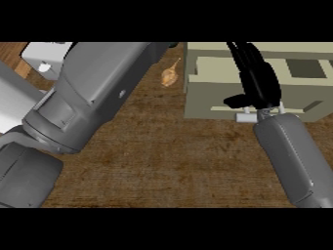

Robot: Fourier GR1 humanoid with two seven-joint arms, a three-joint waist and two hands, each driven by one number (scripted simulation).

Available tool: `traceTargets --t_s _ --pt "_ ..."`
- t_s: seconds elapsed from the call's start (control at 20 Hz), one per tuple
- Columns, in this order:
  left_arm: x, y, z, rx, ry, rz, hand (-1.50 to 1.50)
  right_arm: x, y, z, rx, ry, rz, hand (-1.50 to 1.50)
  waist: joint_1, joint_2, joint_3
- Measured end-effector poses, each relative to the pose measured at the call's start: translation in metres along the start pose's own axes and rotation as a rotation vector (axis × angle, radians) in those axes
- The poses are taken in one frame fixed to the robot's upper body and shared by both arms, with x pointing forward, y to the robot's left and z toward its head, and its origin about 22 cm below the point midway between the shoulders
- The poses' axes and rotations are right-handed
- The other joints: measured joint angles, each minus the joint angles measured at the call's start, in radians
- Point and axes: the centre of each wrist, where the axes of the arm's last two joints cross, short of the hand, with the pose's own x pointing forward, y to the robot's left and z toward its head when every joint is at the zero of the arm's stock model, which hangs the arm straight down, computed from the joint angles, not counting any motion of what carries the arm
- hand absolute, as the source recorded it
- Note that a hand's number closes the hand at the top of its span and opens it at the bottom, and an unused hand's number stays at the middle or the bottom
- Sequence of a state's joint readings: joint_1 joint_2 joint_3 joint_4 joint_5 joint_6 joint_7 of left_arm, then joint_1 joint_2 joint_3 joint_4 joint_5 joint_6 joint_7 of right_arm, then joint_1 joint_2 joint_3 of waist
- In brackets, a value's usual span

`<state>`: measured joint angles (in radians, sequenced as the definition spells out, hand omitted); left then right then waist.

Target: Pick up the can, place it into the drawer and close the drawer

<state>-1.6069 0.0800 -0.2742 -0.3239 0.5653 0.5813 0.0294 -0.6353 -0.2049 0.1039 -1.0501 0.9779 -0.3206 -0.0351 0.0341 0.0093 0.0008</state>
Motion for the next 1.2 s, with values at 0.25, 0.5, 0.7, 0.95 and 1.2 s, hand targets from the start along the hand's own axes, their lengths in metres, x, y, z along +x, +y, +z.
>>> traceTargets --t_s 0.25,0.5,0.7,0.95,1.2 --pt "-0.002 0.019 -0.005 0.008 0.009 -0.002 -1.50 -0.003 0.010 -0.023 -0.073 0.034 0.046 -1.50 0.017 0.001 0.000" --pt "-0.005 0.037 -0.008 0.005 0.021 0.000 -1.50 -0.004 0.014 -0.043 -0.126 0.045 0.080 -1.50 0.030 0.000 0.000" --pt "-0.009 0.043 -0.005 0.004 0.024 -0.007 -1.50 0.002 0.012 -0.059 -0.159 0.047 0.098 -1.50 0.044 0.000 0.000" --pt "-0.005 0.058 -0.005 0.004 0.025 -0.010 -1.50 0.000 0.004 -0.074 -0.159 0.058 0.118 -1.50 0.060 0.006 0.002" --pt "-0.012 0.069 -0.001 -0.015 0.029 -0.012 -1.50 0.003 -0.001 -0.084 -0.135 0.062 0.114 -1.50 0.071 0.012 0.005"
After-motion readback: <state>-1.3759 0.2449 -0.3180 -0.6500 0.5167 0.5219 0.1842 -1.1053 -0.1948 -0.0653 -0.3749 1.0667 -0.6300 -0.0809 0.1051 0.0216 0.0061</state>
